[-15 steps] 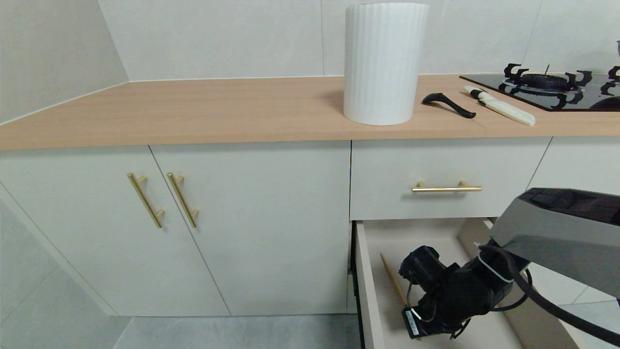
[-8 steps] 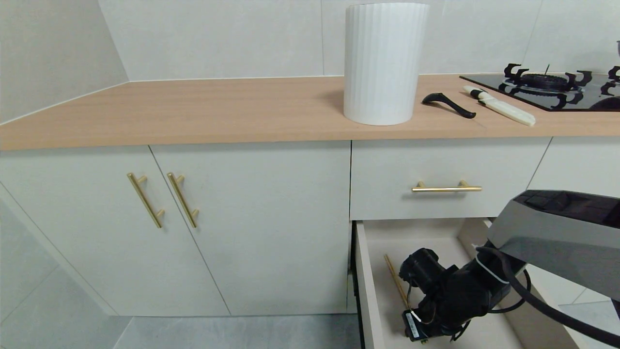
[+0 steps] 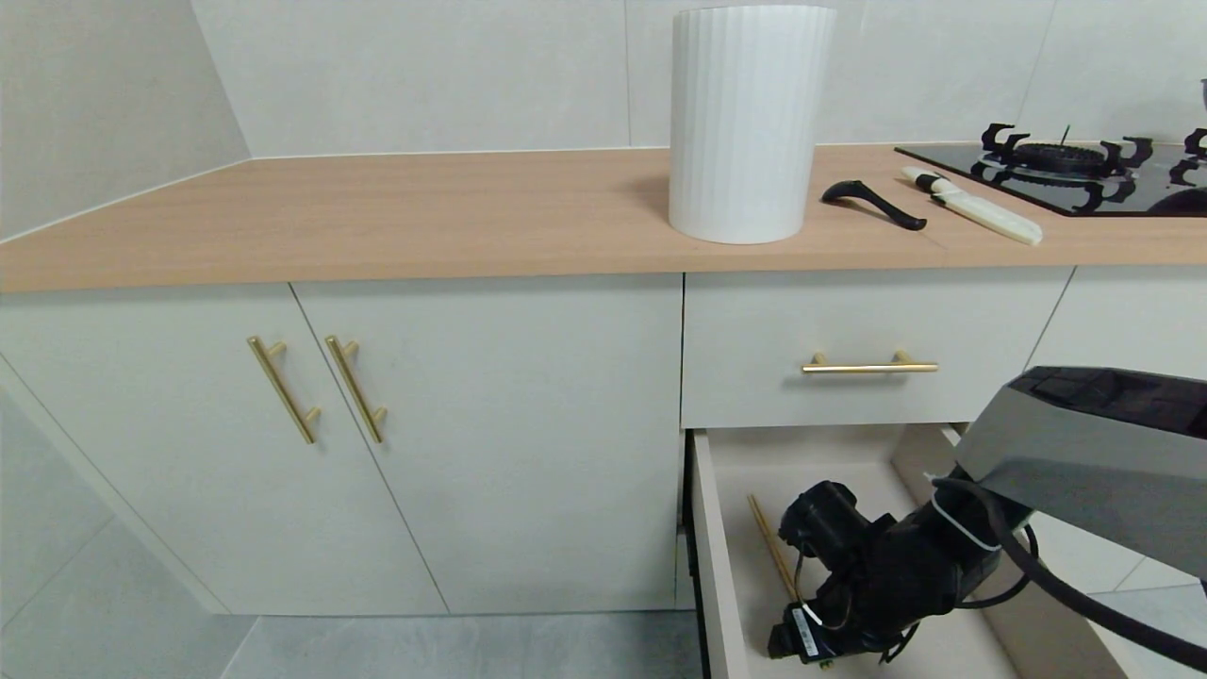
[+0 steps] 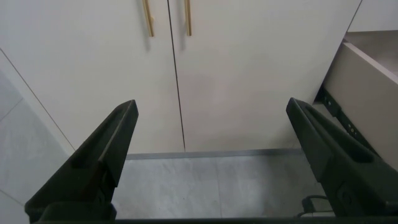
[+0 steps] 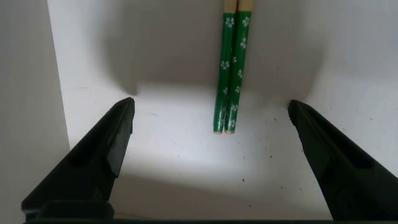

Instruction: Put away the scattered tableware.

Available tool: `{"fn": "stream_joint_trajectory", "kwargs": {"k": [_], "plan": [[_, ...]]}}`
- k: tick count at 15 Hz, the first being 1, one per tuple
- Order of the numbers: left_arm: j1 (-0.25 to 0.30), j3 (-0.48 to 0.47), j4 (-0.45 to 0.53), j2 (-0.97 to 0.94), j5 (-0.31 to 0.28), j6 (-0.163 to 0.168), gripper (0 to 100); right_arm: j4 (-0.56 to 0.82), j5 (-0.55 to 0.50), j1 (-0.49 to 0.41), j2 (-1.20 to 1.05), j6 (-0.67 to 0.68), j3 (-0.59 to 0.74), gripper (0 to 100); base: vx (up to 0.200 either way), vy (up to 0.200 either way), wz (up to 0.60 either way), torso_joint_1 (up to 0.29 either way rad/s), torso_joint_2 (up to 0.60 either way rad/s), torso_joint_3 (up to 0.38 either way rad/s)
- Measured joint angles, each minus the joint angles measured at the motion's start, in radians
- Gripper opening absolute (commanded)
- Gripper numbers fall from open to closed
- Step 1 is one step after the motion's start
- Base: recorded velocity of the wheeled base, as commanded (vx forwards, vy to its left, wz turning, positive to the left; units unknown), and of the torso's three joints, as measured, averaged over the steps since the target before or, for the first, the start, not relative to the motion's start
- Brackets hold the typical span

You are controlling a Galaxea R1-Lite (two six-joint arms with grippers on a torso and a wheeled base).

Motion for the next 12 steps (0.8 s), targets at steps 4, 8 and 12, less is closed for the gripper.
{"fn": "stream_joint_trajectory", "kwargs": {"k": [4,8,12], "plan": [[0.000,0.000,0.000,0.000,0.000,0.000,100,0.006,-0.025,-0.003,-0.180,-0.003,0.025,100,0.000,0.000,0.00,0.000,0.00,0.000],[0.000,0.000,0.000,0.000,0.000,0.000,100,0.006,-0.132,-0.040,-0.427,-0.012,0.047,100,0.000,0.000,0.00,0.000,0.00,0.000],[0.000,0.000,0.000,0.000,0.000,0.000,100,0.006,-0.148,-0.115,-0.650,-0.080,0.051,100,0.000,0.000,0.00,0.000,0.00,0.000]]}}
